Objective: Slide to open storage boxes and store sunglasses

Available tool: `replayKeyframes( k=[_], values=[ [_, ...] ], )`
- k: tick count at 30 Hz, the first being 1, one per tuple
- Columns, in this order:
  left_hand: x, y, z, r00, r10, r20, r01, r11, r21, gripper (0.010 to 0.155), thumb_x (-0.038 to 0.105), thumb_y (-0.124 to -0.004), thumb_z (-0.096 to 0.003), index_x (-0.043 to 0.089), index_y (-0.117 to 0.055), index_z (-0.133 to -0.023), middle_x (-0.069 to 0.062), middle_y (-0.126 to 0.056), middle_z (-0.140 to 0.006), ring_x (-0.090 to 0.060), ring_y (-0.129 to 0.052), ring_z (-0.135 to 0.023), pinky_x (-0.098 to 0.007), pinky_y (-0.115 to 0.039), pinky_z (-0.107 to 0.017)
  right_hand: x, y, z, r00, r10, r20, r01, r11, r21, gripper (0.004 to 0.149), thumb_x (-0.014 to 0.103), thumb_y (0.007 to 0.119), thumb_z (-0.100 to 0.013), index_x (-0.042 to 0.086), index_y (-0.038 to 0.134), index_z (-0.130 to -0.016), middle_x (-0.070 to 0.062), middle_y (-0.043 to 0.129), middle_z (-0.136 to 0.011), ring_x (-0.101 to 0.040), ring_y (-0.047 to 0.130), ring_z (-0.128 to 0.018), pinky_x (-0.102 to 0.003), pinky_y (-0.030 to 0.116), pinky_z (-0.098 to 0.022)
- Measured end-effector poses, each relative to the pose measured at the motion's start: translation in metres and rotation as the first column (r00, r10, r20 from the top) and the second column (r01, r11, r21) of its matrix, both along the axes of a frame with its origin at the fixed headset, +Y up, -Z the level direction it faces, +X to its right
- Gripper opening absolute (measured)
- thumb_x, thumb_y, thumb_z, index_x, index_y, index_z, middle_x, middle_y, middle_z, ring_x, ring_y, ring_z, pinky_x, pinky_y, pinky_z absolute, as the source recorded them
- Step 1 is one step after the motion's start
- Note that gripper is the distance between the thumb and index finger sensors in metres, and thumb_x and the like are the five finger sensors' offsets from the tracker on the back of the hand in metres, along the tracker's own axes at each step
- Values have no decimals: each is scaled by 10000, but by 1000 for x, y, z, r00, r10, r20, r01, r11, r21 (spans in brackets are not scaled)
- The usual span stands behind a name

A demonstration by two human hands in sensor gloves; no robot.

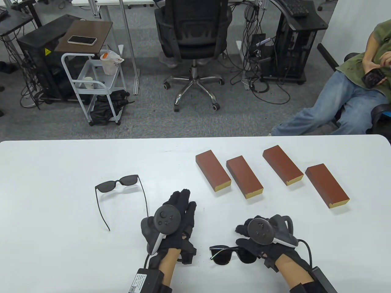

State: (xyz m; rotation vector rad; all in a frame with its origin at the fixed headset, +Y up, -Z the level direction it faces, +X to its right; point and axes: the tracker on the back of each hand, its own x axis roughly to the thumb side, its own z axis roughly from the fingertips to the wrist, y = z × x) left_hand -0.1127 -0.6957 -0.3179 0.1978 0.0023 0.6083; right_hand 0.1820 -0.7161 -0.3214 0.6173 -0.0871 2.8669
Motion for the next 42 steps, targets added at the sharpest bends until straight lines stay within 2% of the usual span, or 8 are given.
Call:
replayKeyframes(
  k=[5, 9, 16, 22, 28, 32, 35, 42],
  values=[
    [3, 2, 2, 995, -101, -8, 101, 995, -7, 663, 563, -727, -527, 268, -628, -1112, -124, -625, -1172, -426, -659, -1048, -652, -618, -682, 55, 23, -37, 966, -58, 251, 16, 986, 166, 532, 521, 890, -304, 234, 877, -752, -113, 912, -772, -379, 882, -694, -515, 777, -528],
    [6, 3, 3, 983, -183, 0, 183, 983, 2, 674, 585, -712, -525, 282, -614, -1119, -125, -615, -1176, -423, -647, -1054, -654, -610, -688, 95, 30, -77, 894, -66, 443, -25, 980, 197, 581, 527, 889, -302, 233, 830, -799, -121, 850, -843, -394, 832, -753, -517, 748, -567],
    [10, 0, 4, 965, -261, 13, 261, 965, 8, 665, 598, -701, -521, 286, -636, -1105, -119, -632, -1164, -416, -661, -1043, -648, -614, -687, 134, 10, -141, 726, 42, 686, -36, 999, -22, 759, 574, 883, -290, 253, 634, -932, -118, 633, -1017, -406, 646, -908, -508, 616, -688],
    [11, -4, 5, 960, -279, 17, 279, 960, -11, 663, 596, -702, -519, 288, -639, -1103, -119, -635, -1161, -413, -663, -1042, -646, -615, -687, 149, -15, -176, 637, 124, 761, 12, 985, -170, 852, 613, 869, -283, 315, 480, -979, -76, 464, -1094, -374, 468, -1005, -496, 485, -755],
    [9, -9, 3, 958, -286, 12, 287, 957, -40, 662, 596, -701, -520, 285, -644, -1101, -120, -643, -1158, -414, -668, -1038, -645, -616, -687, 152, -32, -199, 633, 186, 752, 66, 954, -292, 867, 632, 859, -279, 393, 408, -980, -14, 362, -1126, -308, 291, -1059, -488, 339, -789],
    [5, -10, 1, 961, -277, -1, 276, 960, -45, 656, 592, -700, -520, 285, -648, -1097, -116, -653, -1152, -411, -675, -1034, -640, -622, -684, 145, -42, -206, 655, 210, 726, 39, 950, -311, 845, 603, 867, -284, 374, 441, -977, -25, 470, -1109, -295, 342, -1061, -489, 344, -789],
    [1, -13, 0, 960, -281, -9, 280, 959, -52, 653, 588, -700, -520, 283, -650, -1096, -118, -658, -1148, -410, -680, -1031, -638, -626, -681, 141, -42, -207, 656, 187, 731, 2, 968, -250, 810, 552, 885, -288, 340, 495, -966, -47, 574, -1070, -300, 432, -1042, -481, 383, -786],
    [1, -13, 0, 955, -295, 8, 295, 955, -23, 664, 602, -702, -511, 293, -644, -1096, -85, -665, -1148, -401, -694, -1023, -632, -633, -678, 139, -30, -193, 682, 130, 720, -23, 987, -156, 796, 559, 872, -281, 349, 504, -955, -51, 622, -1034, -311, 534, -989, -459, 494, -742]
  ],
)
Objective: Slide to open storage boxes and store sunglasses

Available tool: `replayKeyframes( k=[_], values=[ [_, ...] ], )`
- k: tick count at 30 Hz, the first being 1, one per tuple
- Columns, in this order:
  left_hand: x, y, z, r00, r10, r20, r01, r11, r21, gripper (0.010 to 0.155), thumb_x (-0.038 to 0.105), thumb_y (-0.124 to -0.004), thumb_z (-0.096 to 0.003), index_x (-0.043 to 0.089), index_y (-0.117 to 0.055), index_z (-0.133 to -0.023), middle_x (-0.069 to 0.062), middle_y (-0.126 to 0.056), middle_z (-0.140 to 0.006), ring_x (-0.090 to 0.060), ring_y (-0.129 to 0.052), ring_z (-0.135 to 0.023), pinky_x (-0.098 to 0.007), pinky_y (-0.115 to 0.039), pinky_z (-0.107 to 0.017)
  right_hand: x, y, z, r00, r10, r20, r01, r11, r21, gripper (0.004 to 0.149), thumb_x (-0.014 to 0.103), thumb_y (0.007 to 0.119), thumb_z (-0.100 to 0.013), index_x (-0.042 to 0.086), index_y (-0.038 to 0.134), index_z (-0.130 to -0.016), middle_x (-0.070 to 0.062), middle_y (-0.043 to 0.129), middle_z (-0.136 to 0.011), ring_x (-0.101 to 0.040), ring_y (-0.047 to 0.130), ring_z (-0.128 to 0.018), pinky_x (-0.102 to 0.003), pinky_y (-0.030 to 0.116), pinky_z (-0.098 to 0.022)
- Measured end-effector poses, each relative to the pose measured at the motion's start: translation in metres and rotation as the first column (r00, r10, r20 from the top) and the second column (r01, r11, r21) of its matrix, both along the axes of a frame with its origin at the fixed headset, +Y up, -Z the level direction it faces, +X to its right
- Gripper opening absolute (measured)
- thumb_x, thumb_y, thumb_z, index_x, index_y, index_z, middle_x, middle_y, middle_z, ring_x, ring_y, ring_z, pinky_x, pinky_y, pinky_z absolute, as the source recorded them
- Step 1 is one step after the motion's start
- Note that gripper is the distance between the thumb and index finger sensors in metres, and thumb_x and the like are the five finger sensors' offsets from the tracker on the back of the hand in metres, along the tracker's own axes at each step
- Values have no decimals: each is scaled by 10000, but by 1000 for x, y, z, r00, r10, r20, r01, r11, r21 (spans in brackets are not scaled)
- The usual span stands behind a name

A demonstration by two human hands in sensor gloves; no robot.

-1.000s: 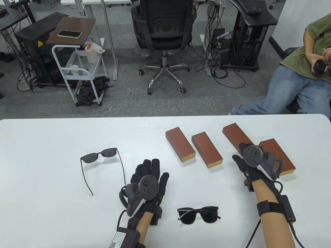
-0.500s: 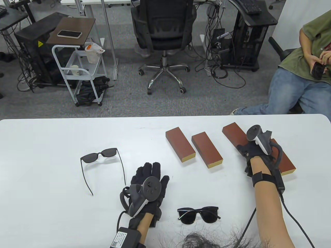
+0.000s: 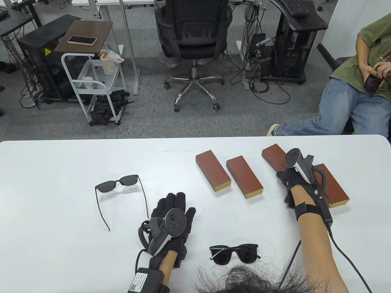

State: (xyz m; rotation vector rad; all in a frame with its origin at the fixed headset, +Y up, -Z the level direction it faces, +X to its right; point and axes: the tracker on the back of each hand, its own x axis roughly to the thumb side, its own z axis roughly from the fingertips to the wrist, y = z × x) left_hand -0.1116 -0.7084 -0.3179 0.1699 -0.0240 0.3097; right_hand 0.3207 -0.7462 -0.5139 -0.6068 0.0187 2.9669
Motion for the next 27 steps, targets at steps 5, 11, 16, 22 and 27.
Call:
replayKeyframes(
  k=[5, 11, 16, 22, 27],
  values=[
    [6, 5, 1, 995, 20, 97, -23, 999, 36, 734, 674, -708, -477, 311, -617, -1107, -71, -656, -1155, -386, -703, -1018, -622, -637, -679, -1, 31, 34, 995, 41, -86, -33, 996, 86, 797, 557, 884, -276, 343, 522, -953, -63, 638, -1022, -329, 558, -974, -472, 517, -727],
    [19, 9, 3, 946, 40, 323, -52, 998, 28, 836, 748, -730, -426, 346, -540, -1133, -61, -594, -1185, -358, -676, -1037, -610, -641, -685, -8, 60, 99, 940, -60, -335, 110, 985, 133, 808, 550, 907, -272, 334, 533, -955, -69, 637, -1017, -338, 561, -970, -484, 519, -723],
    [34, 13, 5, 864, 13, 503, -36, 999, 37, 895, 722, -815, -383, 352, -505, -1137, -41, -553, -1201, -339, -639, -1072, -626, -627, -701, -31, 69, 151, 811, -149, -566, 236, 968, 82, 830, 529, 942, -261, 318, 549, -961, -74, 647, -1017, -349, 579, -963, -489, 538, -717],
    [54, 20, 13, 809, -27, 587, -11, 998, 61, 983, 723, -876, -338, 352, -460, -1148, -33, -509, -1219, -334, -606, -1099, -639, -631, -702, -65, 72, 190, 657, -183, -732, 251, 968, -17, 853, 530, 958, -253, 326, 539, -967, -66, 649, -1020, -358, 611, -946, -482, 582, -711],
    [66, 17, 14, 758, -13, 652, 39, 999, -25, 1049, 748, -883, -321, 360, -393, -1163, -32, -431, -1247, -342, -560, -1124, -656, -617, -709, -85, 67, 213, 554, -218, -804, 290, 955, -59, 858, 527, 965, -246, 329, 544, -967, -65, 650, -1020, -363, 621, -940, -483, 595, -707]
  ],
)
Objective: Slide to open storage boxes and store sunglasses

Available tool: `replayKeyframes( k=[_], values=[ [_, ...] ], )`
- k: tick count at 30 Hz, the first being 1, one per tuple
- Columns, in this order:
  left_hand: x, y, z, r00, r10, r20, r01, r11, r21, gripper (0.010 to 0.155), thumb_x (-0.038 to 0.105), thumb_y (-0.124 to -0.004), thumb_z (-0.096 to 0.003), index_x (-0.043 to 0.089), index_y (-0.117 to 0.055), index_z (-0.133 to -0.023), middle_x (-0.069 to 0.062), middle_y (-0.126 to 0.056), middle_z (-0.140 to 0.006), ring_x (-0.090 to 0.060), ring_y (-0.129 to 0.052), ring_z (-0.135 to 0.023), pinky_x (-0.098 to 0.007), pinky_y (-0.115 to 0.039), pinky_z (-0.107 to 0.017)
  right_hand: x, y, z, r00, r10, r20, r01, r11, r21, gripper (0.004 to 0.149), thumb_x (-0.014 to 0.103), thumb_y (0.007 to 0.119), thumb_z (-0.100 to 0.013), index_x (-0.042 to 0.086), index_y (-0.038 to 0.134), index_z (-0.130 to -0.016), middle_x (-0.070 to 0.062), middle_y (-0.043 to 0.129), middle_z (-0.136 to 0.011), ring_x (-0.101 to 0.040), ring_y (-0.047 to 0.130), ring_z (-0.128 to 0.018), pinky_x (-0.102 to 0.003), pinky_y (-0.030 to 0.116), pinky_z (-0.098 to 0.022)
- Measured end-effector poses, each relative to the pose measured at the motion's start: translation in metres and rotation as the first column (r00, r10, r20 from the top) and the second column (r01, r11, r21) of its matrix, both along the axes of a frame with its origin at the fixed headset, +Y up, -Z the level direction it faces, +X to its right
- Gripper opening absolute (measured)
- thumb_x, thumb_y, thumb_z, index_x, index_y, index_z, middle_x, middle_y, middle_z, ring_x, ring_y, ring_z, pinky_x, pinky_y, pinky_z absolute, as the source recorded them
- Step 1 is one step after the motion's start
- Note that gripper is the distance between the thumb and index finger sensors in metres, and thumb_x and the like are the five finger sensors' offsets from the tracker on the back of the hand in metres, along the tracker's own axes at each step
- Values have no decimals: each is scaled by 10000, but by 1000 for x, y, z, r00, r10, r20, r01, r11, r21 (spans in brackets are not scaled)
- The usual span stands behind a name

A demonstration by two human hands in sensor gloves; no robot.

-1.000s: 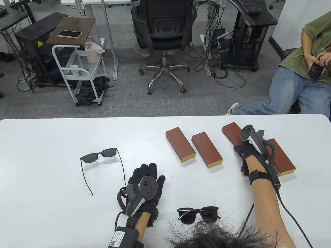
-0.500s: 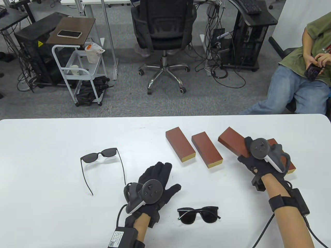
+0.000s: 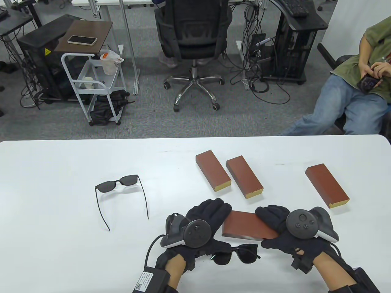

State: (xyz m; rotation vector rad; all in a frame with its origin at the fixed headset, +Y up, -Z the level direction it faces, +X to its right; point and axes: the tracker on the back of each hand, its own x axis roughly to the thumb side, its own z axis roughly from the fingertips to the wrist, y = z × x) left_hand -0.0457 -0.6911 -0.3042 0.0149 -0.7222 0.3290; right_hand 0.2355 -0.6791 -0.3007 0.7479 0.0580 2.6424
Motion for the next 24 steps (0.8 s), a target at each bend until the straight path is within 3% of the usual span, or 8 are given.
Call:
replayKeyframes(
  k=[7, 12, 24],
  values=[
    [6, -6, -4, 999, -30, 27, 33, 994, -103, 973, 645, -941, -348, 282, -503, -1138, -51, -649, -1134, -290, -788, -961, -572, -731, -644, -7, -11, 6, 993, -107, -60, 108, 994, 21, 860, 528, 968, -244, 322, 548, -965, -77, 649, -1013, -373, 624, -927, -482, 604, -699],
    [1, -4, -5, 1000, -3, 18, 5, 988, -154, 964, 579, -974, -351, 248, -522, -1137, -70, -661, -1117, -319, -778, -956, -554, -737, -658, 0, -21, 5, 996, -77, -42, 77, 997, 7, 942, 555, 957, -241, 314, 443, -992, -90, 531, -1054, -392, 543, -965, -513, 581, -706],
    [-23, 2, -12, 998, 31, -60, -42, 980, -194, 970, 562, -1005, -332, 301, -526, -1134, -31, -659, -1137, -290, -778, -988, -568, -720, -675, 14, -17, -2, 968, -248, 35, 248, 969, -13, 892, 472, 1012, -204, 309, 563, -957, -55, 668, -994, -351, 711, -870, -497, 664, -663]
  ],
)
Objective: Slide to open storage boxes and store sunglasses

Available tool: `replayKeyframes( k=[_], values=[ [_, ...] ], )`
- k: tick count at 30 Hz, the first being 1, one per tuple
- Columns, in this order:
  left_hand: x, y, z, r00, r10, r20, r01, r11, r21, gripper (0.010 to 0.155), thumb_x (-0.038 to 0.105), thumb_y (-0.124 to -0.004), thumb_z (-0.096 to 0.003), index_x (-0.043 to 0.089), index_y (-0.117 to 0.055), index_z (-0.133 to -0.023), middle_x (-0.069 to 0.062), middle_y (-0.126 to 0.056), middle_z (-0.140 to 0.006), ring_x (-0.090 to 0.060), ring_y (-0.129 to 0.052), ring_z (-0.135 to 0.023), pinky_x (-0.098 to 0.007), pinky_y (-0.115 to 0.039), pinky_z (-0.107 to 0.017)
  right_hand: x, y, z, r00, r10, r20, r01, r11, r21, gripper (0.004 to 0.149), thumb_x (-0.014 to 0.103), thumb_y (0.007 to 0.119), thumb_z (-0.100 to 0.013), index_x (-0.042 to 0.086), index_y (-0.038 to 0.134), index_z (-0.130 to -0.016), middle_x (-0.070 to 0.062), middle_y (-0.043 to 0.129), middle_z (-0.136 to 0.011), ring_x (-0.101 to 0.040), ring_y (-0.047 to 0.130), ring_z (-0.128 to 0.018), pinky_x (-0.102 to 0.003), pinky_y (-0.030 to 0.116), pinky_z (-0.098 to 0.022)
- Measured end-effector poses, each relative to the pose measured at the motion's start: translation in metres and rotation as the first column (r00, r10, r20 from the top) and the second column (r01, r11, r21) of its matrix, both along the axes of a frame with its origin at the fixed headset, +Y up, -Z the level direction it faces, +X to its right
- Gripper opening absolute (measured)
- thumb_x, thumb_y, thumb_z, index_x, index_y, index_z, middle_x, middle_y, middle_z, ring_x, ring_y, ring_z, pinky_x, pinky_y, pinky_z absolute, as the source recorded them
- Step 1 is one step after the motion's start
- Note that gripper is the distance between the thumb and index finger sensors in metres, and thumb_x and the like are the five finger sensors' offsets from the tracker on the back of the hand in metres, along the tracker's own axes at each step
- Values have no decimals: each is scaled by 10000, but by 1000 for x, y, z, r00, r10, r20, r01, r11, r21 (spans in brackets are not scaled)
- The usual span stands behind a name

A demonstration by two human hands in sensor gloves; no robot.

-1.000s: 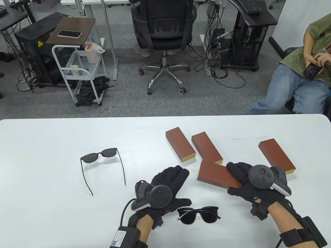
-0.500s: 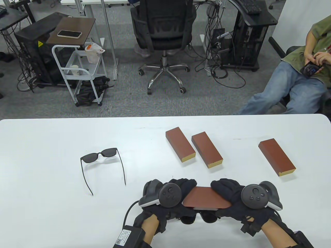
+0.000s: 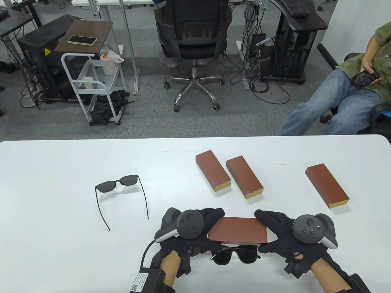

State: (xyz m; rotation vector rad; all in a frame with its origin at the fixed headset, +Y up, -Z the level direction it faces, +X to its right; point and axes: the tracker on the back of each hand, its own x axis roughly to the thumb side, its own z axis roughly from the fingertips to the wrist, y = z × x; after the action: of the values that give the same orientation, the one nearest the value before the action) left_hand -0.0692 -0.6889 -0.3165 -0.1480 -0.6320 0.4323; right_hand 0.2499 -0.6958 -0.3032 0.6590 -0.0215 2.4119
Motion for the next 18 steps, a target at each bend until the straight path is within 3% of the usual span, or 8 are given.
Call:
replayKeyframes(
  k=[6, 9, 11, 14, 16, 18],
  values=[
    [-32, -4, -8, 994, 31, -106, -38, 997, -74, 961, 492, -1012, -364, 338, -479, -1149, -57, -571, -1182, -322, -702, -1044, -595, -685, -694, 30, -2, -8, 996, -51, 71, 55, 997, -48, 856, 377, 1018, -239, 309, 562, -959, -67, 616, -1020, -360, 782, -845, -482, 724, -637],
    [-42, -12, -11, 979, 134, -151, -156, 978, -140, 953, 503, -987, -389, 325, -454, -1158, -74, -545, -1200, -347, -679, -1062, -612, -675, -694, 39, -2, -10, 988, -126, 85, 132, 988, -73, 843, 323, 1025, -245, 291, 574, -957, -88, 601, -1020, -346, 826, -818, -456, 770, -610],
    [-49, -19, -12, 943, 251, -219, -298, 930, -216, 972, 590, -922, -414, 297, -395, -1177, -97, -503, -1222, -383, -656, -1070, -632, -657, -691, 43, 0, -11, 985, -139, 99, 147, 987, -70, 841, 320, 1024, -246, 291, 574, -956, -87, 596, -1022, -342, 820, -824, -451, 769, -615],
    [-54, -33, -14, 821, 409, -398, -546, 767, -338, 978, 673, -777, -498, 256, -218, -1184, -177, -452, -1220, -423, -688, -1022, -607, -685, -658, 45, 0, -11, 974, -199, 104, 208, 975, -75, 839, 320, 1021, -252, 287, 570, -958, -93, 594, -1022, -344, 820, -824, -449, 772, -612],
    [-52, -44, -14, 709, 507, -491, -705, 542, -458, 962, 644, -745, -528, 228, -161, -1169, -198, -433, -1210, -429, -679, -1016, -611, -671, -659, 44, -1, -12, 962, -249, 114, 259, 962, -81, 838, 328, 1021, -253, 282, 571, -959, -100, 596, -1019, -346, 821, -820, -451, 773, -608],
    [-48, -51, -15, 627, 584, -515, -772, 383, -507, 901, 608, -692, -571, 217, -140, -1167, -191, -518, -1177, -396, -754, -958, -580, -704, -634, 42, 0, -11, 959, -264, 100, 273, 959, -82, 839, 339, 1019, -255, 283, 569, -960, -100, 597, -1018, -343, 822, -820, -449, 774, -608]
  ],
)
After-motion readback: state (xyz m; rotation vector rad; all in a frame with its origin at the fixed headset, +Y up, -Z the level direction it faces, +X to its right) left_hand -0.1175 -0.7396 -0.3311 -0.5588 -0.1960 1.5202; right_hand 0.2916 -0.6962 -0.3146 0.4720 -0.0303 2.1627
